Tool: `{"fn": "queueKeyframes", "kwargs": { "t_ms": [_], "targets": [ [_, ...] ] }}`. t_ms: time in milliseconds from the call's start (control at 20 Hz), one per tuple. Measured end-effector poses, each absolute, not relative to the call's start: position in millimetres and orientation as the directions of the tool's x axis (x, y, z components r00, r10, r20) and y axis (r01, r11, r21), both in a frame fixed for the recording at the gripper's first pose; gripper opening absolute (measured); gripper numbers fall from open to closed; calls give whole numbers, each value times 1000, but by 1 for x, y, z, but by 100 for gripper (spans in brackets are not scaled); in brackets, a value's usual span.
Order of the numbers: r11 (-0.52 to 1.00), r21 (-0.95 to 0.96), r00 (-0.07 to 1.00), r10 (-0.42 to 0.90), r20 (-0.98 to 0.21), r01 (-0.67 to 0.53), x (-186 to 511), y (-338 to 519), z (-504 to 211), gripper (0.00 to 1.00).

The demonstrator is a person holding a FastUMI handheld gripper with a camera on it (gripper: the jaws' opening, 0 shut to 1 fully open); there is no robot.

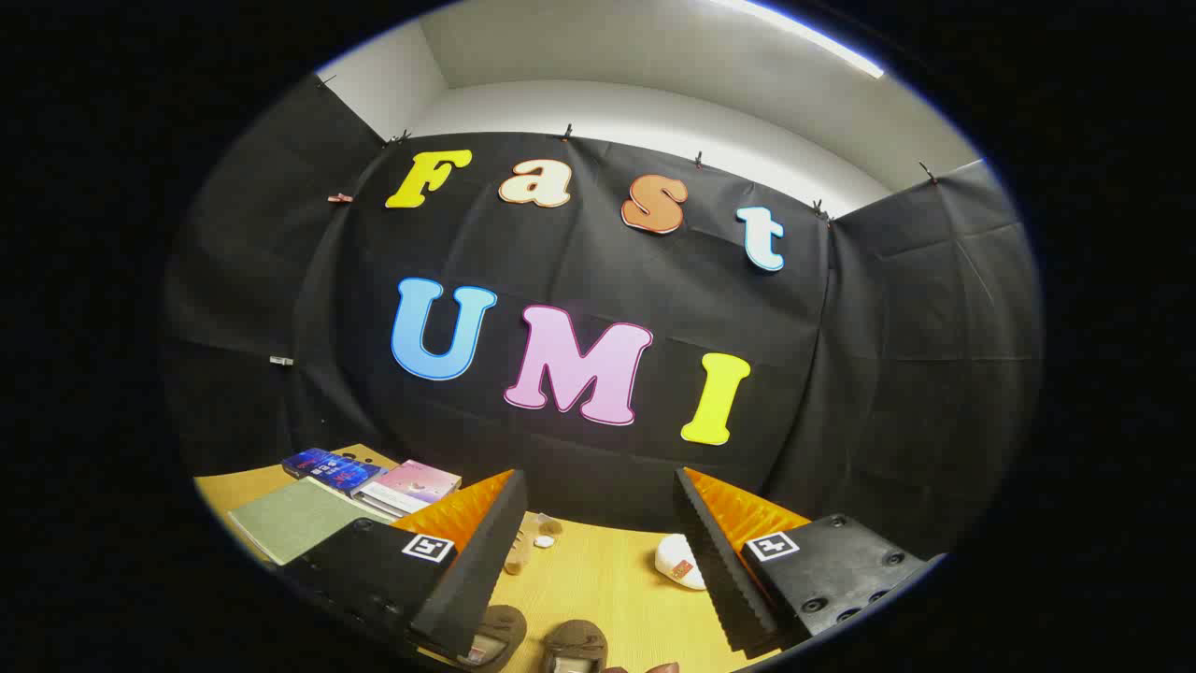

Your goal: Open the storage box then place both shoes into the box .Put the left shoe in first, then the right shoe, with the right side of both shoes facing outward in a uniform manner.

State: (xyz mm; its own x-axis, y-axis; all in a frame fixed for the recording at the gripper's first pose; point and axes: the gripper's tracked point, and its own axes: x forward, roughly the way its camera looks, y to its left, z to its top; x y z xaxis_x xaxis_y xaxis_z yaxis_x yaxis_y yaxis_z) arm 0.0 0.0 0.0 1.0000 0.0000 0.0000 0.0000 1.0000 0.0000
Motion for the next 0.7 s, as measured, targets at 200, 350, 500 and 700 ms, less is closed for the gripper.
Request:
{"fn": "queueKeyframes", "kwargs": {
  "t_ms": [200, 350, 500, 700],
  "targets": [
    [1000, -1, 1000, 11, -13, -11, 2, 3, -3, 97],
    [1000, 4, 1000, 18, -16, -18, 2, 2, -4, 97],
    [1000, 7, 1000, 23, -21, -23, 1, 3, -7, 97],
    [1000, 12, 999, 27, -28, -27, 1, 5, -9, 97]
  ]
}}
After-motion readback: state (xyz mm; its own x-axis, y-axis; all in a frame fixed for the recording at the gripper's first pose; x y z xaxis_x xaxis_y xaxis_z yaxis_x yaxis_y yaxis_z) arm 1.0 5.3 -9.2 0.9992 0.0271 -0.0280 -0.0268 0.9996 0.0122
